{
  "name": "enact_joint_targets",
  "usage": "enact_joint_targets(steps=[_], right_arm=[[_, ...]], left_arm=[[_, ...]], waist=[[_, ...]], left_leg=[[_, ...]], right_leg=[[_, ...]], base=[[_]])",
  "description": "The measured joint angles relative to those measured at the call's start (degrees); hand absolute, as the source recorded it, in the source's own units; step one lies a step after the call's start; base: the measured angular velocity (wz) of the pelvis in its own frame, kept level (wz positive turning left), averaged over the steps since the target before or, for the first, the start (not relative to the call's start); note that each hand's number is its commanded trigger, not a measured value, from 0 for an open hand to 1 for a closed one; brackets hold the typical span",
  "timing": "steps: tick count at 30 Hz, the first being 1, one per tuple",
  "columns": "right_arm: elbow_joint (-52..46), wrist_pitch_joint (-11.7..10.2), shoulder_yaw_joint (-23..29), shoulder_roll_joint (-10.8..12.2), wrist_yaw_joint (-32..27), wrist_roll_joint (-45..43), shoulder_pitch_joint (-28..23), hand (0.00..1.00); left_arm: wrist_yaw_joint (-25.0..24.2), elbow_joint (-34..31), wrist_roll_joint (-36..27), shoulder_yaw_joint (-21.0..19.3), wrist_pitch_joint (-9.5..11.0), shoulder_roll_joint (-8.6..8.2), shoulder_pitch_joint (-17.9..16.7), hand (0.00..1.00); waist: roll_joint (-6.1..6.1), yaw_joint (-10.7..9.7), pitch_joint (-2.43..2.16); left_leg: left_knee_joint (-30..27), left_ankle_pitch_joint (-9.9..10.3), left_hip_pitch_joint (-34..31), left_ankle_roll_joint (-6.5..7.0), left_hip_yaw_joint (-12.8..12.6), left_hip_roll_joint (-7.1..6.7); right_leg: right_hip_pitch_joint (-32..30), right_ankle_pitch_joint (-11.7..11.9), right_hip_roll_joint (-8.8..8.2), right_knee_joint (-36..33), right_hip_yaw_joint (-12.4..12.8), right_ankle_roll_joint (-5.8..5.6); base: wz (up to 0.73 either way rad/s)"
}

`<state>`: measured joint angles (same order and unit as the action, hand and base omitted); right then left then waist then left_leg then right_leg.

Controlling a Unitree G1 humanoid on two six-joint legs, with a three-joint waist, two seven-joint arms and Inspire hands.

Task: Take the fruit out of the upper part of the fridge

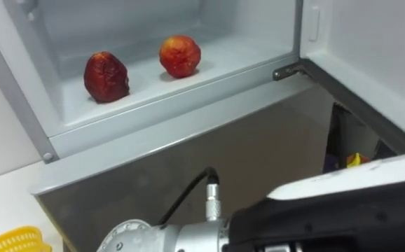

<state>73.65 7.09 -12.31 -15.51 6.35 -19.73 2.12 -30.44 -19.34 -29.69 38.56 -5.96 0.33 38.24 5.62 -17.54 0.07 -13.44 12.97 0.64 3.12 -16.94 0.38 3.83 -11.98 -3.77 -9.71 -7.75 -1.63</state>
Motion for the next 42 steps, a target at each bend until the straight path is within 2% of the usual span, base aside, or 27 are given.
enact_joint_targets(steps=[6, 11, 14, 17, 21, 22, 27, 30, 33, 35, 37, 38, 41, 42], right_arm=[[0.1, 0.2, -1.3, 0.0, 0.0, 0.1, 0.0, 0.00], [0.0, 0.5, -1.8, 0.0, -0.1, 0.2, 0.0, 0.00], [-0.1, 0.2, -1.0, 0.0, -0.5, 0.3, 0.0, 0.00], [0.0, -0.1, -0.9, 0.1, -1.4, 0.4, 0.0, 0.00], [0.4, -0.2, -0.9, 0.3, -1.5, 0.4, -0.1, 0.00], [0.4, -0.2, -0.9, 0.5, -1.5, 0.4, -0.1, 0.00], [0.6, -1.7, -0.1, 1.1, -2.1, 0.5, -0.5, 0.00], [0.4, -2.3, 0.2, 1.1, -2.7, 0.1, -1.3, 0.00], [0.4, -2.2, 0.2, 1.4, -3.6, -0.2, -2.2, 0.00], [0.4, -2.3, 0.5, 1.8, -3.9, -0.5, -3.2, 0.00], [0.3, -2.5, 1.1, 2.0, -4.1, -0.6, -4.2, 0.00], [0.3, -2.6, 1.2, 2.0, -4.1, -0.6, -4.4, 0.00], [0.1, -2.8, 3.3, 2.1, -4.3, -0.8, -6.0, 0.00], [0.1, -2.7, 5.0, 2.2, -4.5, -1.4, -6.4, 0.00]], left_arm=[[0.4, 0.3, 1.6, 0.2, 0.0, -0.09, 0.0, 0.00], [1.3, 0.1, 1.9, 0.1, 0.0, 0.48, -0.1, 0.00], [1.7, -0.7, 4.3, -0.8, 0.0, 1.18, -0.3, 0.00], [3.0, -2.0, 8.4, -2.5, 0.0, 2.78, -0.7, 0.00], [5.1, -5.7, 12.9, -7.3, 0.0, 5.18, -2.3, 0.00], [5.4, -7.0, 13.8, -9.1, 0.1, 5.63, -2.8, 0.00], [9.8, -10.6, 18.4, -13.2, 0.2, 7.54, -3.0, 0.00], [12.8, -11.8, 20.6, -16.0, 1.3, 7.84, -3.0, 0.00], [15.9, -12.6, 20.8, -19.3, 2.1, 7.64, -3.2, 0.00], [18.5, -13.2, 21.6, -21.6, 2.7, 7.74, -4.7, 0.00], [21.8, -14.9, 21.6, -25.1, 3.9, 7.97, -8.3, 0.00], [22.5, -15.1, 21.6, -25.9, 4.2, 8.09, -8.9, 0.00], [26.0, -15.8, 22.7, -30.3, 5.7, 8.87, -11.8, 0.00], [27.6, -16.4, 23.9, -32.4, 6.3, 9.70, -13.5, 0.00]], waist=[[-0.03, 0.1, 0.03], [-0.17, 1.1, 0.13], [-0.53, 2.8, 0.37], [-1.10, 4.5, 0.74], [-1.61, 7.1, 0.74], [-1.81, 7.7, 0.62], [-3.01, 10.1, 0.01], [-3.22, 11.1, -0.21], [-3.14, 12.7, -0.26], [-3.08, 13.2, -0.31], [-2.89, 13.6, -0.44], [-2.90, 13.8, -0.43], [-2.98, 15.1, -0.43], [-2.94, 15.5, -0.45]], left_leg=[[0.0, 0.0, 0.1, 0.00, 0.0, -0.01], [0.2, 0.0, 0.7, -0.01, -0.1, 0.05], [0.4, -0.1, 1.1, -0.15, 0.0, 0.15], [0.7, -0.3, 0.7, -0.35, 0.2, 0.13], [0.7, -0.4, 0.3, -0.39, 0.2, 0.14], [0.7, -0.5, 0.2, -0.41, 0.5, 0.11], [0.7, -0.5, 0.0, -0.51, 1.8, 0.02], [0.7, -0.5, 0.2, -0.51, 2.7, -0.02], [0.7, -0.6, 0.6, -0.57, 3.0, -0.07], [0.8, -0.6, 1.2, -0.61, 3.2, -0.08], [0.8, -0.6, 1.7, -0.64, 3.2, -0.07], [0.8, -0.6, 1.7, -0.67, 3.2, -0.06], [0.7, -0.6, 1.9, -0.72, 3.2, -0.05], [0.7, -0.7, 1.9, -0.70, 3.2, -0.08]], right_leg=[[-0.1, 0.0, 0.08, 0.0, 0.0, -0.04], [0.1, 0.0, -0.02, -0.2, 0.4, -0.03], [-0.1, 0.0, -0.09, -0.6, 0.6, 0.03], [-0.7, -0.1, -0.10, -1.0, 0.3, 0.12], [-0.8, 0.0, -0.09, -1.0, -0.3, 0.17], [-0.7, 0.0, -0.08, -1.1, -0.5, 0.21], [-0.4, 0.0, 0.13, -0.9, -2.0, 0.25], [0.1, 0.1, -0.12, -0.9, -3.5, 0.25], [0.5, 0.1, 0.00, -0.9, -3.9, 0.25], [1.2, 0.1, 0.09, -0.8, -4.0, 0.26], [1.6, 0.0, -0.05, -0.9, -4.0, 0.26], [1.6, 0.0, -0.13, -0.9, -4.0, 0.26], [1.9, 0.1, -0.25, -0.9, -4.3, 0.33], [1.9, 0.0, -0.31, -0.8, -4.3, 0.35]], base=[[0.00], [-0.05], [-0.11], [0.04], [0.06], [0.10], [0.12], [0.10], [0.01], [0.00], [0.00], [0.00], [0.00], [0.00]])
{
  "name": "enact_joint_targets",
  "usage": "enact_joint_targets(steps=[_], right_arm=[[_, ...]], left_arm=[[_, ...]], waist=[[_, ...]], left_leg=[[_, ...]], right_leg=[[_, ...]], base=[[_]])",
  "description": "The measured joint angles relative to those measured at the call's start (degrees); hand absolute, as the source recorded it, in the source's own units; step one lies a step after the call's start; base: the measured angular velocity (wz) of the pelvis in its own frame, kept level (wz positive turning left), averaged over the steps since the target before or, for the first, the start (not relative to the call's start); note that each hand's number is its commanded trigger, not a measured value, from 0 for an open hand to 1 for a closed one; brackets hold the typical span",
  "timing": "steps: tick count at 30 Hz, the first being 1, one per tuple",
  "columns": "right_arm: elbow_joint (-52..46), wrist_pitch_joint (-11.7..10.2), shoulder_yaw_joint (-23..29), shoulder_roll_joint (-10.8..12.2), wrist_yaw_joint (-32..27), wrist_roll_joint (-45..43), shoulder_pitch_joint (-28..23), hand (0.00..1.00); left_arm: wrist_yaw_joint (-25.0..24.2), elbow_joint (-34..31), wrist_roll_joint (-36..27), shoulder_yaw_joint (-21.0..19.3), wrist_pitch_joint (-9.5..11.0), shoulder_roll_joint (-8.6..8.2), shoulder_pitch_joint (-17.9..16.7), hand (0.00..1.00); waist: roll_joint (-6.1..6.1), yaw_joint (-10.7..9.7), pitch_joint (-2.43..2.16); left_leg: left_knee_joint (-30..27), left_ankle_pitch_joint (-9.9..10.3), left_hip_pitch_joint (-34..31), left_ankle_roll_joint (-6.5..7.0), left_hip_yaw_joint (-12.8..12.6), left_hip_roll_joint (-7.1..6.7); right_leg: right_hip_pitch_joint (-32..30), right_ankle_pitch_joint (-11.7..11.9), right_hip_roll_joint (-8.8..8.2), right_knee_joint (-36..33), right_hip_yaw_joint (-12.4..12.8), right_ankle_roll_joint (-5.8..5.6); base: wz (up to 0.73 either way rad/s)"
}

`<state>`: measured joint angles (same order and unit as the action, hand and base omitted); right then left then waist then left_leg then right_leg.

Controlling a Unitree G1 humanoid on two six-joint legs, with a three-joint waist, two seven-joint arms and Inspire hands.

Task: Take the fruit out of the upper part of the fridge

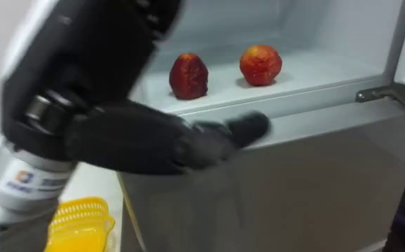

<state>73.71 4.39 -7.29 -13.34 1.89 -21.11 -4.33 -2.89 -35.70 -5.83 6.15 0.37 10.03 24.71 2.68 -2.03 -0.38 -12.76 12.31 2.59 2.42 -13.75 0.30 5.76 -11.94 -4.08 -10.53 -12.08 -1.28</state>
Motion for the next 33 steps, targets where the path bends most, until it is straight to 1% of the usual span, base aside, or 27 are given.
enact_joint_targets(steps=[1, 2, 4, 5, 7, 8, 10, 11, 13, 14, 16, 17, 19, 20, 21, 22, 23, 24, 25, 26, 27, 28, 29, 30, 31, 32, 33], right_arm=[[0.0, -0.1, 1.9, 0.2, -0.1, -0.5, -0.6, 0.00], [0.0, -0.1, 2.7, 0.2, -0.3, -0.6, -0.9, 0.00], [0.1, -0.4, 4.3, 0.4, -1.0, -1.1, -1.9, 0.00], [0.0, -0.6, 4.5, 0.4, -1.2, -1.3, -2.2, 0.00], [0.4, -1.3, 5.8, 0.7, -2.1, -1.7, -3.3, 0.00], [0.5, -1.4, 6.2, 0.9, -2.2, -1.8, -3.6, 0.00], [0.6, -1.6, 6.9, 1.2, -2.4, -1.7, -4.5, 0.00], [0.5, -1.8, 7.1, 1.2, -2.4, -1.7, -4.8, 0.00], [-0.5, -1.9, 9.0, 1.3, -2.5, -1.8, -5.9, 0.00], [-1.0, -1.9, 9.5, 1.3, -2.5, -1.8, -6.0, 0.00], [-1.8, -1.8, 11.0, 1.3, -2.5, -1.8, -6.6, 0.00], [-2.1, -1.8, 11.1, 1.3, -2.7, -1.8, -6.7, 0.00], [-3.4, -1.9, 11.1, 1.3, -3.4, -1.8, -6.9, 0.00], [-3.7, -1.9, 11.1, 1.3, -3.3, -1.9, -7.1, 0.00], [-3.9, -1.9, 11.0, 1.2, -3.3, -1.9, -7.1, 0.00], [-4.4, -1.8, 10.9, 1.1, -3.4, -1.9, -7.2, 0.00], [-4.6, -1.8, 10.8, 1.1, -3.4, -1.9, -7.2, 0.00], [-4.8, -1.8, 10.8, 1.1, -3.6, -1.8, -7.4, 0.00], [-4.7, -1.8, 10.8, 1.1, -3.6, -1.8, -7.1, 0.00], [-4.7, -1.8, 10.7, 1.1, -3.7, -1.8, -7.0, 0.00], [-4.9, -1.7, 10.2, 1.2, -3.7, -1.6, -7.1, 0.00], [-5.0, -1.5, 10.2, 1.5, -3.7, -1.8, -7.1, 0.00], [-5.0, -1.2, 10.2, 1.6, -3.7, -1.9, -7.0, 0.00], [-5.1, -0.6, 10.2, 2.0, -3.7, -2.0, -7.0, 0.00], [-5.1, -0.3, 10.2, 2.4, -3.6, -1.9, -7.0, 0.00], [-5.2, 0.2, 10.2, 2.6, -3.6, -1.9, -6.8, 0.00], [-5.4, 0.7, 10.2, 2.7, -3.3, -2.0, -7.0, 0.00]], left_arm=[[1.3, -0.3, 1.5, -2.5, 0.3, 0.78, -1.8, 0.00], [1.9, -0.3, 2.1, -3.9, 0.4, 1.01, -2.6, 0.00], [5.3, -0.3, 2.0, -10.6, 1.3, 2.18, -7.2, 0.00], [6.5, -0.3, 2.0, -12.1, 1.5, 2.41, -8.4, 0.00], [10.8, -0.3, 1.3, -18.0, 2.3, 2.40, -12.8, 0.00], [11.9, -0.3, 1.0, -19.6, 2.6, 2.39, -14.0, 0.00], [16.2, -0.2, -0.5, -25.5, 3.6, 2.38, -17.3, 0.00], [17.3, -0.1, -0.9, -26.8, 4.0, 2.38, -18.1, 0.00], [21.5, 1.0, -0.9, -31.9, 5.8, 2.39, -21.9, 0.00], [22.4, 1.5, -0.9, -33.1, 6.1, 2.38, -22.8, 0.00], [26.7, 3.3, -0.7, -37.2, 6.7, 2.27, -27.7, 0.00], [27.7, 4.5, -0.7, -37.9, 7.1, 2.27, -28.9, 0.00], [31.9, 9.9, -0.8, -40.0, 7.2, 1.92, -33.3, 0.00], [33.0, 11.4, -1.0, -40.1, 7.2, 1.83, -33.9, 0.00], [35.0, 14.0, -2.3, -40.5, 7.2, 1.65, -35.1, 0.00], [36.8, 17.3, -4.3, -40.7, 7.6, 1.64, -35.8, 0.00], [37.6, 19.3, -5.2, -40.8, 7.7, 1.64, -36.3, 0.00], [39.0, 23.1, -7.6, -40.9, 7.7, 1.59, -37.4, 0.00], [40.1, 26.9, -10.6, -40.8, 7.7, 1.32, -38.7, 0.00], [40.5, 28.8, -12.3, -40.8, 7.7, 0.95, -39.0, 0.00], [41.5, 32.4, -15.7, -40.8, 7.7, -0.14, -39.3, 0.00], [42.3, 36.1, -19.0, -40.8, 7.8, -1.04, -39.8, 0.00], [42.5, 38.0, -20.7, -40.8, 7.8, -1.48, -40.2, 0.00], [42.8, 40.8, -24.2, -40.8, 7.7, -2.75, -41.0, 0.00], [43.5, 42.8, -27.5, -40.7, 7.6, -4.06, -41.2, 0.00], [43.9, 43.9, -29.0, -40.7, 7.6, -4.52, -41.2, 0.00], [43.9, 47.5, -30.5, -40.2, 7.6, -4.64, -41.1, 0.00]], waist=[[-0.03, 0.6, 0.02], [-0.02, 0.9, -0.01], [-0.05, 1.5, -0.10], [-0.03, 1.8, -0.11], [-0.08, 3.0, -0.08], [-0.12, 3.1, -0.05], [-0.18, 4.7, 0.02], [-0.20, 5.1, 0.05], [-0.07, 6.6, 0.08], [-0.05, 7.0, 0.09], [-0.07, 7.2, 0.20], [0.00, 7.3, 0.23], [0.23, 8.4, 0.25], [0.21, 8.6, 0.25], [0.20, 8.7, 0.31], [-0.07, 8.8, 0.28], [0.00, 8.9, 0.30], [-0.18, 8.9, 0.20], [-0.22, 8.9, 0.25], [-0.29, 8.9, 0.24], [-0.20, 9.4, 0.30], [-0.55, 9.8, 0.16], [-0.55, 9.8, 0.19], [-0.77, 10.0, 0.04], [-0.87, 10.1, 0.02], [-1.12, 10.2, -0.01], [-1.52, 10.3, -0.02]], left_leg=[[0.0, -0.1, 0.1, 0.08, 0.0, -0.05], [0.0, -0.1, 0.1, 0.10, 0.1, -0.06], [0.0, -0.2, 0.3, 0.15, 0.5, -0.14], [0.0, -0.2, 0.4, 0.14, 0.5, -0.13], [0.0, -0.2, 0.5, 0.14, 1.0, -0.19], [0.0, -0.2, 0.6, 0.13, 1.3, -0.25], [0.1, -0.2, 0.6, 0.11, 1.7, -0.26], [0.1, -0.2, 0.5, 0.10, 1.8, -0.28], [0.1, -0.2, 0.5, 0.10, 2.0, -0.35], [0.1, -0.2, 0.4, 0.10, 2.0, -0.35], [0.0, -0.2, -0.1, 0.10, 3.0, -0.54], [0.0, -0.2, -0.1, 0.10, 3.0, -0.57], [0.0, -0.2, -0.2, 0.10, 3.3, -0.66], [0.1, -0.2, -0.2, 0.10, 3.6, -0.74], [0.1, -0.2, -0.5, 0.10, 4.2, -0.92], [0.2, -0.2, -0.5, 0.10, 4.5, -1.07], [0.2, -0.2, -0.5, 0.10, 4.6, -1.10], [0.6, -0.2, -0.4, 0.10, 4.6, -1.16], [0.7, -0.2, -0.4, 0.09, 4.6, -1.16], [0.7, -0.2, -0.4, 0.09, 4.6, -1.18], [0.7, -0.2, -0.2, 0.06, 4.6, -1.21], [1.0, -0.3, 0.1, 0.03, 4.6, -1.23], [1.0, -0.3, 0.2, 0.03, 4.6, -1.23], [1.1, -0.3, 0.3, 0.03, 4.6, -1.23], [1.1, -0.2, 0.3, 0.02, 4.8, -1.23], [1.1, -0.2, 0.3, 0.02, 4.9, -1.23], [1.3, -0.2, 0.4, 0.02, 5.1, -1.23]], right_leg=[[0.0, -0.1, 0.09, 0.0, -0.2, 0.02], [0.1, -0.1, 0.12, 0.0, -0.4, 0.03], [0.4, -0.1, 0.15, 0.0, -0.7, 0.04], [0.4, -0.1, 0.17, -0.1, -0.7, 0.05], [0.9, 0.0, 0.25, -0.1, -0.9, 0.07], [1.1, 0.0, 0.28, 0.0, -1.0, 0.07], [1.2, -0.1, 0.21, 0.0, -1.7, 0.09], [1.2, -0.1, 0.19, 0.0, -1.9, 0.09], [1.3, -0.1, 0.17, 0.0, -2.1, 0.06], [1.3, -0.1, 0.17, 0.0, -2.2, 0.06], [1.2, -0.2, 0.19, 0.1, -2.5, 0.02], [1.2, -0.2, 0.18, 0.1, -2.6, 0.00], [1.2, -0.2, 0.13, 0.3, -2.9, -0.02], [1.2, -0.3, 0.10, 0.3, -3.1, -0.03], [1.2, -0.4, 0.02, 0.3, -3.5, -0.07], [1.1, -0.6, -0.11, 0.0, -3.7, -0.12], [1.1, -0.7, -0.17, -0.2, -3.7, -0.16], [1.1, -0.8, -0.19, -0.2, -3.7, -0.17], [1.1, -0.8, -0.17, -0.1, -3.7, -0.17], [1.1, -0.8, -0.18, -0.1, -3.7, -0.17], [1.2, -0.8, -0.17, -0.1, -3.7, -0.17], [1.2, -0.8, -0.16, -0.2, -3.6, -0.18], [1.2, -0.8, -0.14, -0.1, -3.6, -0.18], [1.2, -0.8, -0.13, -0.2, -3.7, -0.18], [1.2, -0.8, -0.12, -0.2, -3.7, -0.18], [1.2, -0.8, -0.11, -0.2, -3.8, -0.19], [1.2, -0.8, -0.09, -0.3, -3.9, -0.18]], base=[[0.00], [0.08], [0.08], [0.00], [0.08], [0.14], [0.11], [0.07], [0.02], [0.07], [0.14], [0.09], [0.05], [0.12], [0.16], [0.14], [0.08], [0.00], [0.00], [0.00], [-0.04], [-0.06], [-0.10], [-0.06], [-0.03], [0.04], [0.00]])
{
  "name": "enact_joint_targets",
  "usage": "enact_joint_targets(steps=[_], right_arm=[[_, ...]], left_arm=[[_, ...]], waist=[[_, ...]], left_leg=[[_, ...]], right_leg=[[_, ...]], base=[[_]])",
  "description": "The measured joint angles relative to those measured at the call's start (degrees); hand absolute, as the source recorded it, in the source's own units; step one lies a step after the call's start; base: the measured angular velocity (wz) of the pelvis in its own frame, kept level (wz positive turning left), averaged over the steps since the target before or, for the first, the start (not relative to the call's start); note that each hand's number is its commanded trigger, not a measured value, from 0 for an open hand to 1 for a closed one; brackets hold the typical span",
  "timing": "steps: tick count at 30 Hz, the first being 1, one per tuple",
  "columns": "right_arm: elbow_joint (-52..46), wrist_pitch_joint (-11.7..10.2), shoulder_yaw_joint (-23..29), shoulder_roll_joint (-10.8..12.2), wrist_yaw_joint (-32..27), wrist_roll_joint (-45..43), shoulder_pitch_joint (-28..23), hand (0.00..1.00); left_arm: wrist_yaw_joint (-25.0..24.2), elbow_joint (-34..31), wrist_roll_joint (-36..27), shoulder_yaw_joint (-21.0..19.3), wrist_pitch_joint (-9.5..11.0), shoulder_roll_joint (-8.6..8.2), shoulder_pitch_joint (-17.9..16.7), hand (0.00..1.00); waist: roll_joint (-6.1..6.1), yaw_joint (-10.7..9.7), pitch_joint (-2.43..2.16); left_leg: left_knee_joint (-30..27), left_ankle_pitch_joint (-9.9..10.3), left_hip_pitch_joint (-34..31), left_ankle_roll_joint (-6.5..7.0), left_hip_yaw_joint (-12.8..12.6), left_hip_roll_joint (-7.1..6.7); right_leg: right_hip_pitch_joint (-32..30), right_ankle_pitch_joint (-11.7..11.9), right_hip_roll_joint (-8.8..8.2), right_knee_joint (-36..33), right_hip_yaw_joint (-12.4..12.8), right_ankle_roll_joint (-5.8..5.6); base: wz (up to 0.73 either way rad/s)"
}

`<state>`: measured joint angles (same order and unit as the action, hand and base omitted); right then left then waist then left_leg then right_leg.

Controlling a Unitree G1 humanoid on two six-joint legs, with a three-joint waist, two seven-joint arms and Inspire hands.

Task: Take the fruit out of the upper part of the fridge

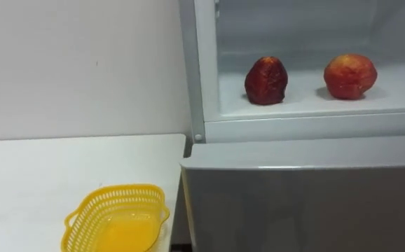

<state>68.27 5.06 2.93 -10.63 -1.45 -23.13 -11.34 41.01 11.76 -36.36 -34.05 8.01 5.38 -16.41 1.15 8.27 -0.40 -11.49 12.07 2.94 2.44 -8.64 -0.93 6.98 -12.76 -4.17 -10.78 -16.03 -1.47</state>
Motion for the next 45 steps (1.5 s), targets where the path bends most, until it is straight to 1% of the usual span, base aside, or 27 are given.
enact_joint_targets(steps=[1, 2, 4, 5, 6, 7, 8, 10, 11, 13, 14, 16, 17, 19, 20, 22, 23, 25, 28, 30, 31, 34, 37, 39, 42, 44, 45], right_arm=[[-0.1, 0.1, 0.2, -0.1, 0.2, -0.5, 0.2, 0.00], [-0.3, 0.1, 0.3, -0.1, 0.2, -1.1, 0.1, 0.00], [-0.6, 0.2, 0.4, -0.1, 0.4, -3.5, 0.3, 0.00], [-0.7, 0.5, 0.4, -0.1, 0.6, -3.9, 0.3, 0.00], [-0.8, 0.9, 0.3, 0.0, 1.0, -4.5, 0.2, 0.00], [-0.8, 1.2, 0.3, 0.0, 1.4, -4.4, 0.1, 0.00], [-0.8, 1.3, 0.3, 0.0, 1.6, -4.4, 0.1, 0.00], [-0.7, 1.3, 0.3, 0.1, 1.9, -4.2, 0.0, 0.00], [-0.7, 1.3, 0.3, 0.1, 2.1, -4.2, 0.0, 0.00], [-0.6, 1.7, 0.3, 0.2, 2.9, -4.7, 0.1, 0.00], [-0.6, 2.0, 0.3, 0.2, 3.0, -4.9, 0.1, 0.00], [0.6, 2.6, 0.3, 0.2, 4.2, -6.6, 0.1, 0.00], [0.7, 2.6, 0.3, 0.2, 4.2, -6.7, 0.2, 0.00], [0.7, 2.7, 0.3, 0.3, 4.9, -6.7, 0.3, 0.00], [0.7, 2.7, 0.3, 0.3, 5.3, -6.7, 0.5, 0.00], [0.5, 3.2, 0.0, 0.3, 6.3, -6.7, 1.5, 0.00], [0.6, 3.2, -0.1, 0.3, 6.5, -6.6, 1.7, 0.00], [0.5, 3.2, -0.6, 0.3, 7.0, -6.5, 2.4, 0.00], [0.5, 3.4, -0.6, 0.6, 7.1, -6.5, 2.4, 0.00], [0.5, 3.8, -0.6, 1.1, 6.9, -6.5, 2.5, 0.00], [0.6, 3.8, -0.6, 1.4, 6.8, -6.5, 2.5, 0.00], [0.6, 3.8, -0.6, 2.0, 5.8, -6.4, 2.7, 0.00], [0.7, 3.8, -0.6, 2.1, 4.6, -6.4, 3.7, 0.00], [0.6, 3.6, -0.6, 2.1, 3.3, -5.9, 4.1, 0.00], [0.5, 2.9, -0.6, 2.1, 0.7, -3.2, 4.8, 0.00], [0.2, 1.9, -0.5, 2.1, -1.0, -1.1, 5.5, 0.00], [-1.2, 1.4, -0.5, 2.1, -1.9, 0.6, 5.7, 0.00]], left_arm=[[-0.1, 4.7, -0.7, 0.7, 0.0, 0.02, 0.0, 0.00], [-0.1, 6.9, -1.0, 1.3, 0.0, 0.02, 0.1, 0.00], [-0.3, 13.0, -1.8, 4.5, -0.5, 0.01, 0.2, 0.00], [-0.6, 14.3, -1.8, 5.3, -0.5, 0.02, 0.3, 0.00], [-1.8, 17.3, -1.8, 6.8, -0.5, 0.06, 0.4, 0.00], [-3.3, 20.9, -1.8, 8.5, -0.5, 0.11, 0.7, 0.00], [-4.0, 22.4, -1.8, 9.2, -0.7, 0.09, 0.7, 0.00], [-7.2, 29.5, -1.6, 11.7, -1.5, 0.10, 0.9, 0.00], [-8.0, 31.0, -1.5, 12.4, -1.6, 0.09, 1.0, 0.00], [-11.3, 36.9, 3.0, 14.6, -3.0, 0.09, 0.6, 0.00], [-12.4, 38.5, 4.3, 15.0, -3.3, 0.08, 0.7, 0.00], [-17.1, 44.0, 10.6, 16.2, -5.3, 0.10, 0.9, 0.00], [-18.3, 45.2, 12.3, 16.4, -5.8, 0.09, 1.1, 0.00], [-22.4, 48.5, 18.1, 18.3, -7.8, 0.21, 1.6, 0.00], [-23.3, 49.0, 19.4, 19.2, -8.3, 0.26, 1.6, 0.00], [-27.2, 51.2, 24.3, 22.2, -9.8, 0.36, 2.8, 0.00], [-28.2, 51.3, 25.7, 22.8, -10.2, 0.34, 3.1, 0.00], [-32.0, 51.4, 30.6, 24.8, -10.6, 0.35, 4.4, 0.00], [-35.4, 51.3, 34.1, 26.6, -10.8, 0.40, 5.6, 0.00], [-36.6, 51.1, 36.2, 27.7, -11.3, 0.71, 5.8, 0.00], [-37.3, 51.1, 37.5, 28.2, -11.8, 1.08, 5.9, 0.00], [-38.3, 51.1, 40.3, 28.8, -12.7, 1.65, 6.1, 0.00], [-39.0, 51.1, 41.2, 29.8, -12.8, 2.04, 6.3, 0.00], [-39.3, 51.1, 42.7, 29.8, -12.8, 2.18, 6.5, 0.00], [-39.3, 50.8, 43.9, 29.9, -12.7, 2.17, 6.6, 0.00], [-39.3, 50.8, 44.0, 29.9, -12.6, 2.17, 6.8, 0.00], [-39.3, 50.8, 44.5, 30.0, -12.3, 2.15, 7.0, 0.00]], waist=[[-0.18, 0.0, 0.05], [-0.23, -0.1, 0.06], [-0.45, -0.2, 0.16], [-0.47, -0.2, 0.17], [-0.44, -0.3, 0.18], [-0.53, -0.4, 0.30], [-0.50, -0.6, 0.30], [-0.42, -1.1, 0.44], [-0.39, -1.2, 0.44], [-0.37, -1.8, 0.44], [-0.36, -1.8, 0.44], [-0.43, -2.0, 0.48], [-0.44, -2.1, 0.50], [-0.55, -2.6, 0.55], [-0.60, -2.9, 0.58], [-0.63, -4.2, 0.59], [-0.66, -4.3, 0.60], [-0.70, -5.0, 0.58], [-0.78, -5.4, 0.51], [-0.93, -5.9, 0.43], [-1.09, -6.4, 0.33], [-1.18, -7.1, 0.27], [-1.24, -7.9, 0.28], [-1.27, -8.0, 0.27], [-1.41, -7.9, 0.29], [-1.44, -7.9, 0.30], [-1.45, -7.9, 0.38]], left_leg=[[0.1, 0.0, 0.1, 0.00, 0.0, 0.00], [0.1, 0.0, 0.1, 0.00, 0.0, -0.01], [0.1, 0.1, -0.2, 0.00, 0.5, -0.06], [0.1, 0.1, -0.3, 0.00, 0.6, -0.07], [0.1, 0.1, -0.4, -0.01, 0.8, -0.10], [0.0, 0.1, -0.3, -0.01, 0.9, -0.10], [-0.1, 0.1, -0.3, -0.01, 1.0, -0.09], [-0.1, 0.1, -0.3, -0.05, 1.2, -0.07], [-0.1, 0.1, -0.3, -0.06, 1.2, -0.06], [-0.2, 0.2, -0.1, -0.15, 1.1, 0.08], [-0.1, 0.2, 0.1, -0.15, 1.1, 0.10], [-0.1, 0.2, 0.4, -0.16, 1.1, 0.11], [-0.1, 0.2, 0.5, -0.16, 1.1, 0.11], [-0.2, 0.2, 0.6, -0.16, 1.1, 0.11], [-0.3, 0.2, 0.6, -0.16, 1.2, 0.11], [-0.7, 0.2, 0.4, -0.13, 1.2, 0.12], [-0.9, 0.2, 0.2, -0.12, 1.2, 0.15], [-1.2, 0.2, -0.1, -0.11, 1.1, 0.18], [-1.3, 0.2, -0.2, -0.07, 0.8, 0.12], [-1.2, 0.2, -0.1, -0.05, 0.7, 0.05], [-1.1, 0.2, -0.1, -0.04, 0.6, 0.05], [-0.8, 0.1, -0.1, -0.03, 0.3, 0.05], [-0.6, 0.1, -0.3, -0.04, 0.0, 0.08], [-0.2, 0.1, -0.1, -0.06, -0.3, 0.08], [-0.2, 0.1, 0.2, -0.07, -0.6, 0.06], [-0.2, 0.1, 0.2, -0.07, -0.6, 0.07], [-0.2, 0.1, 0.0, -0.07, -0.6, 0.08]], right_leg=[[0.1, 0.0, 0.00, 0.0, -0.1, 0.01], [0.1, 0.0, 0.00, -0.1, -0.1, 0.01], [0.1, 0.0, 0.02, -0.1, 0.0, 0.01], [0.1, 0.0, 0.01, -0.1, -0.1, 0.01], [0.2, 0.0, 0.00, -0.1, -0.2, 0.01], [0.4, 0.0, -0.02, -0.1, -0.6, 0.01], [0.6, 0.0, -0.03, -0.1, -0.9, 0.01], [0.8, 0.0, 0.00, 0.1, -1.2, 0.01], [0.8, 0.0, 0.01, 0.1, -1.2, 0.01], [1.2, 0.0, 0.09, 0.1, -1.2, 0.01], [1.2, 0.0, 0.08, 0.1, -1.2, 0.01], [1.6, 0.0, 0.07, 0.1, -1.3, 0.01], [1.8, 0.0, 0.08, 0.2, -1.3, 0.01], [2.0, 0.0, 0.00, 0.2, -1.2, 0.01], [2.0, 0.0, -0.05, 0.2, -1.2, 0.01], [2.0, 0.0, -0.27, 0.2, -1.2, 0.01], [1.9, 0.0, -0.29, 0.2, -1.2, 0.02], [1.7, 0.0, -0.30, 0.2, -1.0, 0.06], [1.5, 0.0, -0.32, 0.2, -0.5, 0.14], [1.5, 0.0, -0.30, 0.3, -0.2, 0.14], [1.3, 0.0, -0.23, 0.3, 0.2, 0.13], [1.1, 0.0, 0.08, 0.3, 0.4, 0.13], [0.8, 0.0, 0.06, 0.5, 0.7, 0.13], [0.7, 0.0, 0.15, 1.0, 0.9, 0.13], [0.7, 0.0, 0.21, 1.0, 1.3, 0.11], [0.5, 0.0, 0.25, 1.0, 1.7, 0.12], [0.2, 0.0, 0.25, 1.0, 1.7, 0.13]], base=[[0.00], [0.00], [0.05], [0.06], [0.05], [0.07], [0.11], [0.06], [0.00], [0.00], [0.00], [0.00], [0.05], [0.04], [0.00], [0.00], [0.00], [-0.02], [-0.07], [-0.05], [-0.07], [-0.05], [-0.06], [-0.07], [-0.07], [-0.10], [-0.05]])
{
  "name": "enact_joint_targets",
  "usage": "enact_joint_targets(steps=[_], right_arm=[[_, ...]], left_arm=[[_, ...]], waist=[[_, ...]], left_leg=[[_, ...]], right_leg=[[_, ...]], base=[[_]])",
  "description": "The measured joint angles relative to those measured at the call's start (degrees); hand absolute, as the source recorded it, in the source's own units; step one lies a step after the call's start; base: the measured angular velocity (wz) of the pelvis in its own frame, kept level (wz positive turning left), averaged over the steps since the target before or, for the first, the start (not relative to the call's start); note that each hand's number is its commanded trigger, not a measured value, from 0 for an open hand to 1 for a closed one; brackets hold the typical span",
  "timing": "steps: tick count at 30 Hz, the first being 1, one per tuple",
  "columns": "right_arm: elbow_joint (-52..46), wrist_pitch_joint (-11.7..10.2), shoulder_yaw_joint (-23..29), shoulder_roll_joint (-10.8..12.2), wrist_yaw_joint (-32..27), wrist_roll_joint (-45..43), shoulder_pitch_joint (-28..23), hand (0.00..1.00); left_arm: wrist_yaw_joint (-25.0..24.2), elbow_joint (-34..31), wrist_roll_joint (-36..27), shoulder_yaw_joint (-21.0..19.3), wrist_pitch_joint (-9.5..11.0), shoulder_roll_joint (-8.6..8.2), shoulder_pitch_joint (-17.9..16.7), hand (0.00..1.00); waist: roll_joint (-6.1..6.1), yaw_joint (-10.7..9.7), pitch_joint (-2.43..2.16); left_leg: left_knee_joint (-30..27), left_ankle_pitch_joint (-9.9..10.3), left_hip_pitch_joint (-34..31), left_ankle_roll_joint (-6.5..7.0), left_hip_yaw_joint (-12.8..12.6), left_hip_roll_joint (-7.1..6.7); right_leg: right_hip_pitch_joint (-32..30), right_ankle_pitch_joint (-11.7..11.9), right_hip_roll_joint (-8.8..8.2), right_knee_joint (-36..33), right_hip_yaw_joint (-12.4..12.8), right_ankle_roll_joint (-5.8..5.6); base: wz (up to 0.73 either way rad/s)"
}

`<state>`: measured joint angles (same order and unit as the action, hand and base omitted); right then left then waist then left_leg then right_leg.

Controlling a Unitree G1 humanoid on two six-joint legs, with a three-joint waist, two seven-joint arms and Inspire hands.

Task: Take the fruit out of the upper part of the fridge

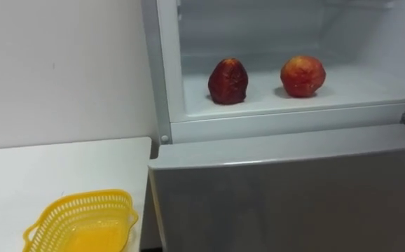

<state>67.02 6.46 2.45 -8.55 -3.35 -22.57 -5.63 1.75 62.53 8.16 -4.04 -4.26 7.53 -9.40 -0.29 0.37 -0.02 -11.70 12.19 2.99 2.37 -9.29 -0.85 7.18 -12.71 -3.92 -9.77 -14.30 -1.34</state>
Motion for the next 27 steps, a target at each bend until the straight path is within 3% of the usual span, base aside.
enact_joint_targets(steps=[5, 8, 10, 13, 17, 21, 27], right_arm=[[-9.3, -3.9, 0.1, 0.0, -3.0, 3.2, -0.2, 0.00], [-22.0, -4.2, 0.4, 0.2, -4.0, 3.0, -1.9, 0.00], [-30.8, -6.0, 0.5, 0.4, -5.0, 3.0, -2.8, 0.00], [-44.9, -6.4, -1.2, 1.0, -6.0, 3.3, -5.7, 0.00], [-57.3, -7.5, -2.9, 1.9, -5.7, 2.2, -10.1, 0.00], [-66.5, -7.8, -4.9, 1.8, -5.8, 0.2, -11.9, 0.00], [-76.6, -8.1, -5.1, 1.2, -7.1, -0.1, -11.3, 0.00]], left_arm=[[0.1, 0.0, 1.2, 0.7, 1.9, -0.05, 0.7, 0.00], [0.1, -0.4, 1.4, 0.9, 2.2, -0.06, 0.7, 0.00], [0.2, -0.3, 1.3, 1.1, 2.2, -0.08, 1.1, 0.00], [0.6, -0.4, 0.3, 3.5, 2.2, 0.33, 1.0, 0.00], [0.6, -0.7, 1.2, 3.7, 2.3, 0.39, 1.0, 0.00], [0.5, -0.5, 0.2, 6.5, 3.4, 1.09, 0.9, 0.00], [-0.3, -0.5, -0.7, 9.3, 5.9, 1.27, 1.6, 0.00]], waist=[[0.01, -0.2, 0.17], [0.27, -0.3, 0.15], [0.39, -0.7, 0.04], [0.92, -1.8, -0.16], [1.38, -2.4, -0.43], [1.99, -3.5, -0.21], [2.89, -3.5, 0.09]], left_leg=[[0.2, 0.0, -0.6, -0.01, -0.3, 0.07], [0.6, 0.0, -0.6, -0.02, -1.2, 0.18], [0.9, 0.0, -0.4, -0.03, -1.7, 0.19], [1.5, 0.0, -0.5, -0.02, -2.3, 0.22], [1.8, 0.0, -0.5, -0.04, -3.6, 0.40], [1.8, 0.0, -0.5, -0.04, -5.1, 0.43], [2.1, 0.0, -0.5, -0.04, -6.4, 0.88]], right_leg=[[-0.8, 0.0, -0.05, -0.1, 0.2, 0.00], [-1.3, 0.1, 0.00, -0.3, 0.4, -0.03], [-1.4, 0.1, 0.06, -0.3, 1.2, -0.03], [-2.1, 0.1, 0.12, -0.4, 1.8, -0.10], [-3.2, 0.1, 0.26, -1.0, 3.8, -0.09], [-3.6, 0.2, 0.23, -1.0, 4.8, -0.15], [-5.3, 0.4, 0.72, -2.5, 7.0, 0.08]], base=[[-0.02], [-0.09], [-0.08], [-0.12], [-0.23], [-0.17], [-0.18]])
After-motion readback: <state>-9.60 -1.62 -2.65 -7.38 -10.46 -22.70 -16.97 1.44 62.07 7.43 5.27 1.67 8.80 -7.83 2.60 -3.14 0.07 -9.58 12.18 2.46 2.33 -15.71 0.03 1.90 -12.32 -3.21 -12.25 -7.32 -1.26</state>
